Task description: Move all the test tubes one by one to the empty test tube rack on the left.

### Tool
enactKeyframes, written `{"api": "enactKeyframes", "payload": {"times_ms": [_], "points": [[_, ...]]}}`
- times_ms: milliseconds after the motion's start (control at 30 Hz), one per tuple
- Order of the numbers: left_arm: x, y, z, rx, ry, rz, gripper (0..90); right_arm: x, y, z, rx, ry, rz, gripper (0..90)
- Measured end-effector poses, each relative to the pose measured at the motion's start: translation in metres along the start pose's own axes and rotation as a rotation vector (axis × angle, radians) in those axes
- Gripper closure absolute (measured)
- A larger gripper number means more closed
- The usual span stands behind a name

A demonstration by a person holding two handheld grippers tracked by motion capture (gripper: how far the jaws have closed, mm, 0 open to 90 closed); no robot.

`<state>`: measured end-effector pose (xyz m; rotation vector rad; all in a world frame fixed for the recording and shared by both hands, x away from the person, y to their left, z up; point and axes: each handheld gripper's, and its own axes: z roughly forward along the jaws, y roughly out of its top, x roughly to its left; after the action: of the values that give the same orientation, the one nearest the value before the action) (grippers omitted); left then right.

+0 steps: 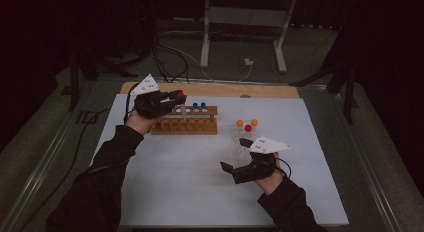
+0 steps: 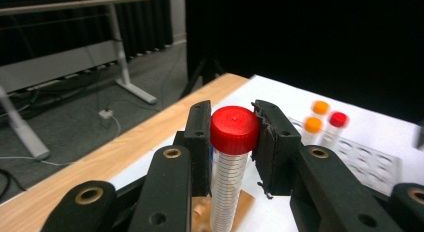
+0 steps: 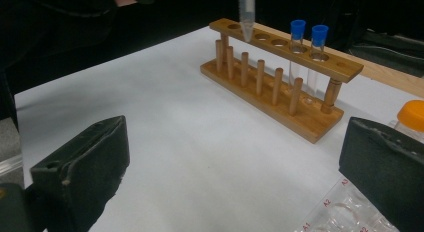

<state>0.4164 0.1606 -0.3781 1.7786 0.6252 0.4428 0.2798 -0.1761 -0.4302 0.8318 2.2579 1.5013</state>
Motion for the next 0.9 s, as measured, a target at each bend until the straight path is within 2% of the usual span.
{"api": "enactKeyframes", "payload": {"times_ms": [100, 367, 433, 600, 767, 900], "points": [[0.006, 0.001, 0.006, -0.007, 0.040, -0.005, 71.5, 0.000, 0.000, 0.000, 0.000, 0.002, 0.000, 0.0], [0.017, -0.001, 0.021, -0.026, 0.082, -0.046, 71.5, -0.001, -0.001, -0.002, -0.004, 0.005, -0.001, 0.0], [0.018, -0.003, 0.025, -0.020, 0.101, -0.038, 71.5, -0.001, -0.001, -0.002, -0.005, 0.003, -0.001, 0.0], [0.022, -0.009, 0.035, -0.023, 0.114, -0.059, 71.5, -0.001, -0.001, -0.002, -0.007, 0.005, -0.003, 0.0], [0.021, -0.019, 0.045, 0.006, 0.134, -0.055, 71.4, -0.002, -0.001, -0.003, -0.010, 0.007, 0.000, 0.0], [0.021, -0.027, 0.051, 0.023, 0.133, -0.069, 71.4, -0.002, -0.001, -0.004, -0.009, 0.012, -0.002, 0.0]]}}
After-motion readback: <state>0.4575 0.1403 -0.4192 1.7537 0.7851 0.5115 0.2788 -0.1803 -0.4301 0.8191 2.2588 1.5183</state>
